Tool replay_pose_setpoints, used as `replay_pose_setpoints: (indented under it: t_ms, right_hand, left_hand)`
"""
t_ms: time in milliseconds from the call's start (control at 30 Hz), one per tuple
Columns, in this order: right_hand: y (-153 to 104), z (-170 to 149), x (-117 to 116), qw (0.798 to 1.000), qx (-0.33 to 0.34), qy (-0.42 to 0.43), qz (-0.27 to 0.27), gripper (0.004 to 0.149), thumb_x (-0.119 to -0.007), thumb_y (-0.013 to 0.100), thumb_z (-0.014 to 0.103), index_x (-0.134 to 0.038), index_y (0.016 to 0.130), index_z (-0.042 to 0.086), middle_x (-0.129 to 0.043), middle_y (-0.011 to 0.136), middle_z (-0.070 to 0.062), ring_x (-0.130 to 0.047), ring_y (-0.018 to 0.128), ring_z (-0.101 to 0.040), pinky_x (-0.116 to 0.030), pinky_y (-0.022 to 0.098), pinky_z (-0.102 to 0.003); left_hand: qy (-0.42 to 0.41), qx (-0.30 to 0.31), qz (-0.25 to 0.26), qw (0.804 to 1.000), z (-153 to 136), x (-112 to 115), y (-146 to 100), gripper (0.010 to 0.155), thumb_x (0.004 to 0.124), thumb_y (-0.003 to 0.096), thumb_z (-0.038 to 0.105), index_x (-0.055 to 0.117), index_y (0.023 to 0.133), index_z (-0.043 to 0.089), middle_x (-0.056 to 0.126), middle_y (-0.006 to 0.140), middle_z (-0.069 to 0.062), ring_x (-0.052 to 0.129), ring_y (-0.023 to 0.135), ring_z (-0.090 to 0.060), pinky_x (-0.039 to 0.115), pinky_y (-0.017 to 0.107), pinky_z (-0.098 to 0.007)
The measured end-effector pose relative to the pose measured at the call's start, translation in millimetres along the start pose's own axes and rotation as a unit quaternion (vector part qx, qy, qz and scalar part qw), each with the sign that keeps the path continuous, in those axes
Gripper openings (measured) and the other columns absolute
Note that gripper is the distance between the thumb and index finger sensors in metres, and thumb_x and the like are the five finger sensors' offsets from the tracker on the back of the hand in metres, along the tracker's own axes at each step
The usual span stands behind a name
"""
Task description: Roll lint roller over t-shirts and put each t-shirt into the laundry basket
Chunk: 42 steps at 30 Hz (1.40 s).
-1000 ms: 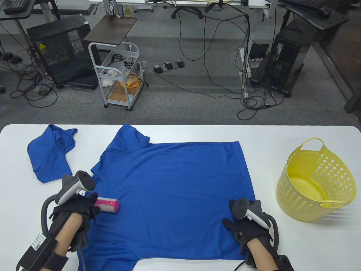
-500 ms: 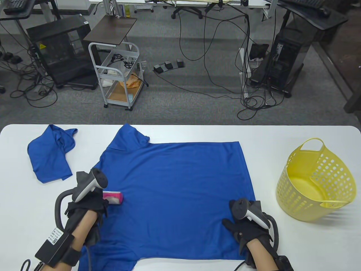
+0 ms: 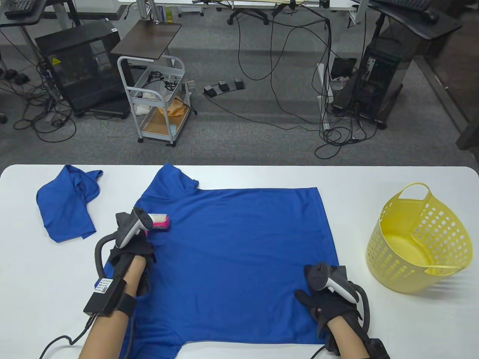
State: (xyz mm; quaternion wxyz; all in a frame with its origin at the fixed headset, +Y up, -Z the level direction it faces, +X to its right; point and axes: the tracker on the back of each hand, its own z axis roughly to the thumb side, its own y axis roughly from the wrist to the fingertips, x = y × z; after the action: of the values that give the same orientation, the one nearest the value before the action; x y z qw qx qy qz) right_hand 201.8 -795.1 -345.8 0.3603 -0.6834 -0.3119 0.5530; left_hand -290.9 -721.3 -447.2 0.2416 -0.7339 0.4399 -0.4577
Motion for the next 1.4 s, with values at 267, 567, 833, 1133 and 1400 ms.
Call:
replay_pose_setpoints:
  t_ms: [267, 567, 833, 1133, 1400]
  right_hand:
    - [0, 0, 0, 1.000, 0.000, 0.001, 0.000, 0.073, -0.042, 0.050, 0.066, 0.001, 0.101, 0.037, 0.016, 0.110, -0.004, 0.012, 0.098, -0.036, -0.007, 0.065, -0.070]
    - [0, -1, 0, 1.000, -0.001, 0.000, -0.001, 0.073, -0.042, 0.050, 0.066, 0.001, 0.101, 0.037, 0.016, 0.110, -0.004, 0.012, 0.098, -0.036, -0.007, 0.065, -0.070]
    - [0, -1, 0, 1.000, -0.001, 0.000, -0.001, 0.073, -0.042, 0.050, 0.066, 0.001, 0.101, 0.037, 0.016, 0.110, -0.004, 0.012, 0.098, -0.037, -0.008, 0.065, -0.070]
    - [0, -1, 0, 1.000, -0.002, 0.000, -0.002, 0.073, -0.042, 0.050, 0.066, 0.001, 0.101, 0.037, 0.016, 0.110, -0.004, 0.012, 0.098, -0.036, -0.008, 0.065, -0.070]
    - [0, -1, 0, 1.000, -0.002, 0.001, 0.000, 0.073, -0.042, 0.050, 0.066, 0.001, 0.101, 0.037, 0.016, 0.110, -0.004, 0.012, 0.098, -0.036, -0.008, 0.065, -0.070]
  left_hand:
    - [-0.080, 0.028, 0.030, 0.996, -13, 10, 0, 0.074, 0.072, 0.0515, 0.051, 0.035, 0.107, 0.019, 0.090, 0.083, -0.005, 0.115, 0.026, -0.010, 0.096, 0.017, -0.023]
    - [-0.149, 0.055, 0.142, 0.977, -76, 12, -17, 0.065, 0.070, 0.0501, 0.049, 0.045, 0.103, 0.021, 0.085, 0.088, 0.000, 0.112, 0.053, -0.020, 0.095, 0.036, -0.034]
    - [-0.115, -0.041, 0.180, 0.976, -155, 23, -30, 0.065, 0.065, 0.0500, 0.046, 0.038, 0.103, 0.022, 0.080, 0.087, 0.000, 0.104, 0.070, -0.022, 0.091, 0.049, -0.036]
    - [-0.092, -0.123, 0.141, 0.978, -196, 49, -23, 0.065, 0.064, 0.0501, 0.048, 0.037, 0.104, 0.023, 0.081, 0.085, 0.002, 0.105, 0.068, -0.019, 0.092, 0.046, -0.033]
    - [-0.052, -0.157, 0.126, 0.978, -203, 56, -19, 0.067, 0.065, 0.0501, 0.054, 0.040, 0.106, 0.026, 0.085, 0.088, 0.005, 0.102, 0.064, -0.018, 0.087, 0.050, -0.034]
